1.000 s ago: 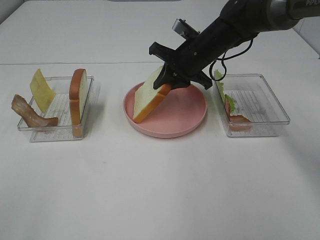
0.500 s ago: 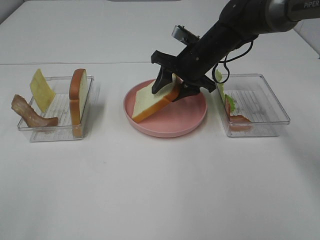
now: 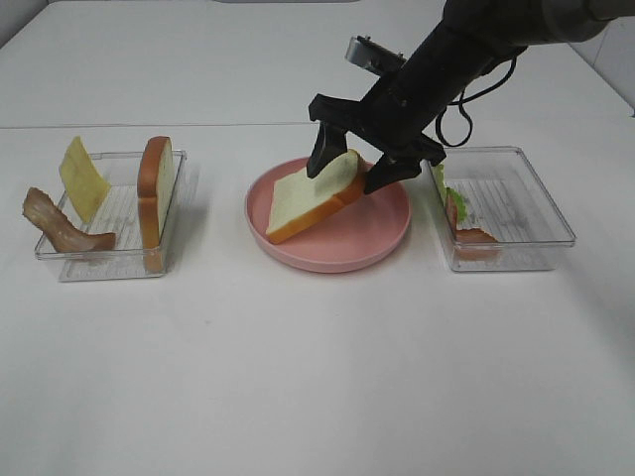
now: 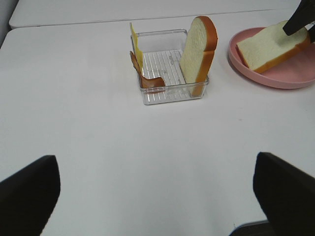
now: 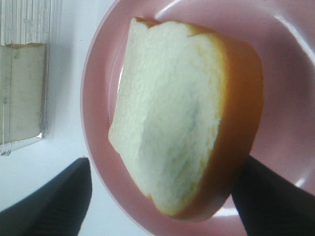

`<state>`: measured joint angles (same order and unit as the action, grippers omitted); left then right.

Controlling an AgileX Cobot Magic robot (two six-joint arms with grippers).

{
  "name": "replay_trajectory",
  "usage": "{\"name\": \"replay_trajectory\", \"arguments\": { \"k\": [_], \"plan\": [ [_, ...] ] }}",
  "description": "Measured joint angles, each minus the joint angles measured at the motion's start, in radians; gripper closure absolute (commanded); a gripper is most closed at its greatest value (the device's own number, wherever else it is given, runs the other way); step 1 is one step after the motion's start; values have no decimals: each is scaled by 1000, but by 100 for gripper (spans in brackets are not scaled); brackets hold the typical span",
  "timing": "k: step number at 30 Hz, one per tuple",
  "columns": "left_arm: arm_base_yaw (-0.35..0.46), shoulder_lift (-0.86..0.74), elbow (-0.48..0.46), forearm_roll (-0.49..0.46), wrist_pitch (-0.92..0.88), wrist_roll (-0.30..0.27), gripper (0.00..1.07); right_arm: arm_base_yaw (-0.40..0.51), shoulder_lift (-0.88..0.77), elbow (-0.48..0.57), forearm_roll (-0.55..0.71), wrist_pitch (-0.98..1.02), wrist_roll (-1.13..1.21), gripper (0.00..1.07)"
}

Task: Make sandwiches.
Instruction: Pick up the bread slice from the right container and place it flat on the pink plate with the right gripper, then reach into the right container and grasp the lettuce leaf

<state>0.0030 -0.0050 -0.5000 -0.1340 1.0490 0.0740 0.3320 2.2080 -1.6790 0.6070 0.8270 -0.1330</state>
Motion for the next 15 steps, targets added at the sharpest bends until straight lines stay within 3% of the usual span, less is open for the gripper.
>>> {"name": "replay_trajectory", "arguments": {
  "k": [8, 15],
  "plan": [
    [0, 0, 0, 0, 0, 0, 7, 0, -50, 0, -49, 39, 15, 32],
    [0, 0, 0, 0, 0, 0, 7, 0, -130, 0, -198, 54, 78, 32]
  ]
}}
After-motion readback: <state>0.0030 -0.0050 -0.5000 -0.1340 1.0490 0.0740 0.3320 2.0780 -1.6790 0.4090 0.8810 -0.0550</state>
